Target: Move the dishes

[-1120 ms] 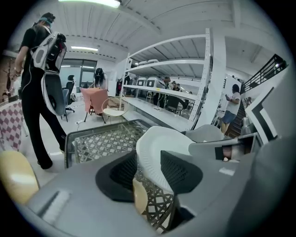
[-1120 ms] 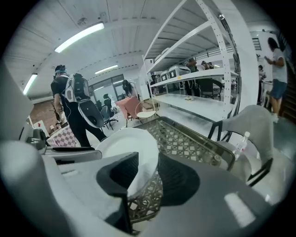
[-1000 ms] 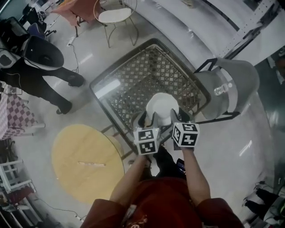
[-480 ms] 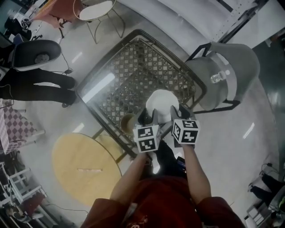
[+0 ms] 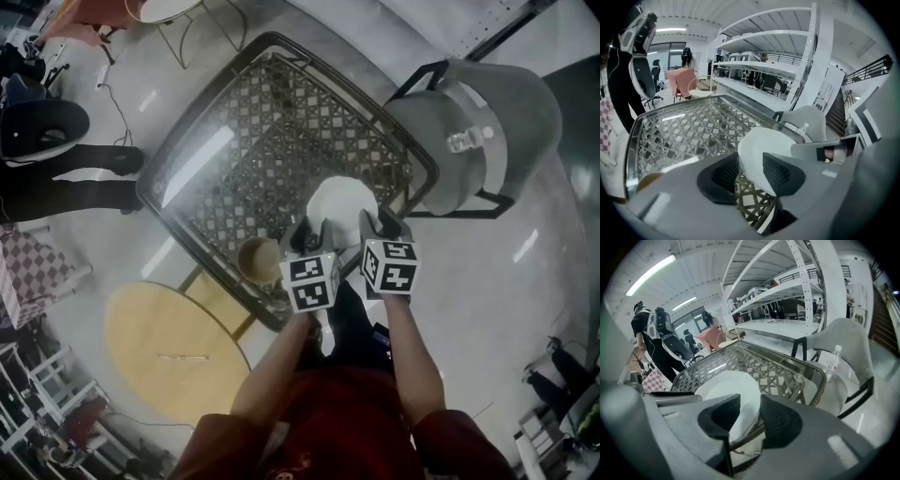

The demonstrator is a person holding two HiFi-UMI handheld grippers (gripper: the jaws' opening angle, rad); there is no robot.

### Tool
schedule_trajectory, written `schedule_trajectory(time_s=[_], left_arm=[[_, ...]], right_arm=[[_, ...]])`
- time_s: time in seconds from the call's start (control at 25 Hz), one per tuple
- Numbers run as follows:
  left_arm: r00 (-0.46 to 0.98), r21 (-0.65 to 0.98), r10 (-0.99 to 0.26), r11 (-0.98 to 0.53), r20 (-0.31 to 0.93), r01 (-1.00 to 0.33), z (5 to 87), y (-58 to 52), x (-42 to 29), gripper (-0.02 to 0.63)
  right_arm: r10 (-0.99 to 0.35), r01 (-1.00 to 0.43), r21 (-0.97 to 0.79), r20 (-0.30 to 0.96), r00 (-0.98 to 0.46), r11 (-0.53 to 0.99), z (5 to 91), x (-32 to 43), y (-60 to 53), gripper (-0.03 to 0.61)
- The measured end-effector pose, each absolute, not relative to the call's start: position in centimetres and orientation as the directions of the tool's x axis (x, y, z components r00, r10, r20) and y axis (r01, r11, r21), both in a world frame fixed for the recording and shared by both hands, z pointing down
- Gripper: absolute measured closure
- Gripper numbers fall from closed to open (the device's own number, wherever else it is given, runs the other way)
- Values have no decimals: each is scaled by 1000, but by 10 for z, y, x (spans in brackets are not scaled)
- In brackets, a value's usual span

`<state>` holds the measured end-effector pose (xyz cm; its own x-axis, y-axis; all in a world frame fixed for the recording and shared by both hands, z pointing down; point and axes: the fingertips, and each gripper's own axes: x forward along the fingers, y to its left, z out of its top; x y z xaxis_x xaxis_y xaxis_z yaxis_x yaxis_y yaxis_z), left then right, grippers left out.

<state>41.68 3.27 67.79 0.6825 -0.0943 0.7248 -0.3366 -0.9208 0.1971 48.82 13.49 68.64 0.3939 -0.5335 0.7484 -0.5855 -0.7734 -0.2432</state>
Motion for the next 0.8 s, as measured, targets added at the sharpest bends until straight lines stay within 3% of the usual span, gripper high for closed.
schedule_trajectory(time_s=[0.8], left_arm=[[584, 188, -80, -905, 808, -383, 747, 38, 415, 440]], right_arm=[[-479, -607, -214, 820, 315, -766, 750, 483, 144, 442]])
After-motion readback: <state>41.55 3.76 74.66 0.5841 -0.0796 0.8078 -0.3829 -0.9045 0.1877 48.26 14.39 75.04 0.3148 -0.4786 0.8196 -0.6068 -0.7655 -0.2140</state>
